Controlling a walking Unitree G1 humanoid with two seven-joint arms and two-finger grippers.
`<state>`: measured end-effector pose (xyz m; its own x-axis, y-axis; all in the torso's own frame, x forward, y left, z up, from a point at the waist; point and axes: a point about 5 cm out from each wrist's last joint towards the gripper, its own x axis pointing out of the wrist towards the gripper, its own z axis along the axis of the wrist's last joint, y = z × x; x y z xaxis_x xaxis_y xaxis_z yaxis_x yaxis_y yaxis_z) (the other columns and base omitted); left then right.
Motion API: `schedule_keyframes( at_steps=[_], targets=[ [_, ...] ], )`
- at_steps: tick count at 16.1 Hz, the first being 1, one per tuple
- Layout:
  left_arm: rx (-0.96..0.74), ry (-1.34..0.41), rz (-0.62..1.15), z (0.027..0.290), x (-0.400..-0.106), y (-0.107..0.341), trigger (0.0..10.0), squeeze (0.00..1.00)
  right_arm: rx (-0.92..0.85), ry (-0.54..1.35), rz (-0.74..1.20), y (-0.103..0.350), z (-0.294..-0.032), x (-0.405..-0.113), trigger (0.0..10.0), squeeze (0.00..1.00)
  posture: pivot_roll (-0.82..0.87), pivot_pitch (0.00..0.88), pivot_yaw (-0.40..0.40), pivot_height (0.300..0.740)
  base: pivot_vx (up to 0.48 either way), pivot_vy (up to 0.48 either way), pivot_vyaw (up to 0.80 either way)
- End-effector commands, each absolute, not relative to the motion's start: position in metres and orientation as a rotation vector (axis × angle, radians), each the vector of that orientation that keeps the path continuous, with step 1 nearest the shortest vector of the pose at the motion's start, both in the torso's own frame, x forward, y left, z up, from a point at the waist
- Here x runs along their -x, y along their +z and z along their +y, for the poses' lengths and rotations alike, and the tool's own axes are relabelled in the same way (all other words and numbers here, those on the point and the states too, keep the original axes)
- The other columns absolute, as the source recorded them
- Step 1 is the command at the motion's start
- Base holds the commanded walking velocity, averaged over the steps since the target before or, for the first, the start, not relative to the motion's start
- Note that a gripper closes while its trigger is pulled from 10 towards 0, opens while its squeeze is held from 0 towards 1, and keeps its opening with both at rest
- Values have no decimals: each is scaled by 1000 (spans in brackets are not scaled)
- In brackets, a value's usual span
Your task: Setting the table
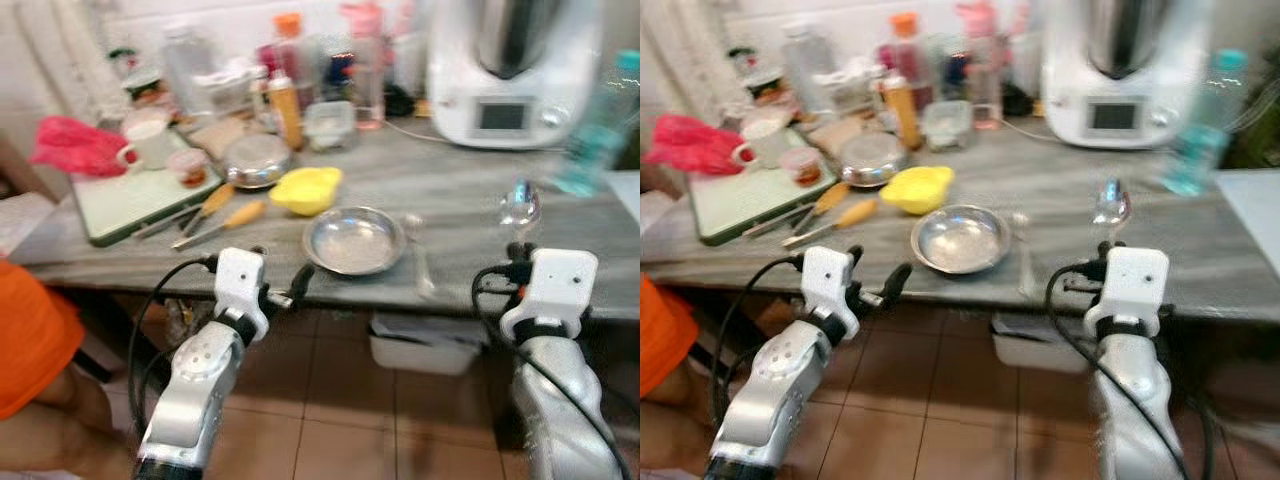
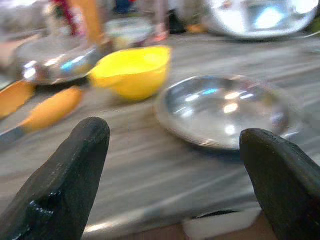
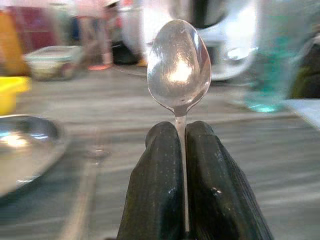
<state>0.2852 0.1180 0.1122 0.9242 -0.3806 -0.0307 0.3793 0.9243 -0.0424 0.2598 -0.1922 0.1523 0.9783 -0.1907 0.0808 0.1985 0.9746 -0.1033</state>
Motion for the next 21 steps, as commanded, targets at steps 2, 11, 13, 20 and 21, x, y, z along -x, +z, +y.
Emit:
schedule_keyframes(
  at_steps=[2,11,13,20,21],
  targets=[
    [23,-382,42,122,-285,112,10000,0,112,-193,-92,157,-188,-259,10000,0,-179,45,112,740,0,0,0],
    [12,-518,97,108,-280,107,10000,0,95,-224,-8,148,-195,-261,10000,0,-178,69,115,740,0,0,0],
    [22,-591,106,102,-276,108,10000,0,104,-243,30,148,-209,-269,10000,0,-175,89,118,740,0,0,0],
    [3,-650,132,101,-267,110,10000,0,87,-236,156,142,-229,-297,10000,0,-149,133,136,740,0,0,0],
    [8,-663,140,103,-264,111,10000,0,72,-233,158,142,-230,-305,10000,0,-139,142,140,740,0,0,0]
  ],
)
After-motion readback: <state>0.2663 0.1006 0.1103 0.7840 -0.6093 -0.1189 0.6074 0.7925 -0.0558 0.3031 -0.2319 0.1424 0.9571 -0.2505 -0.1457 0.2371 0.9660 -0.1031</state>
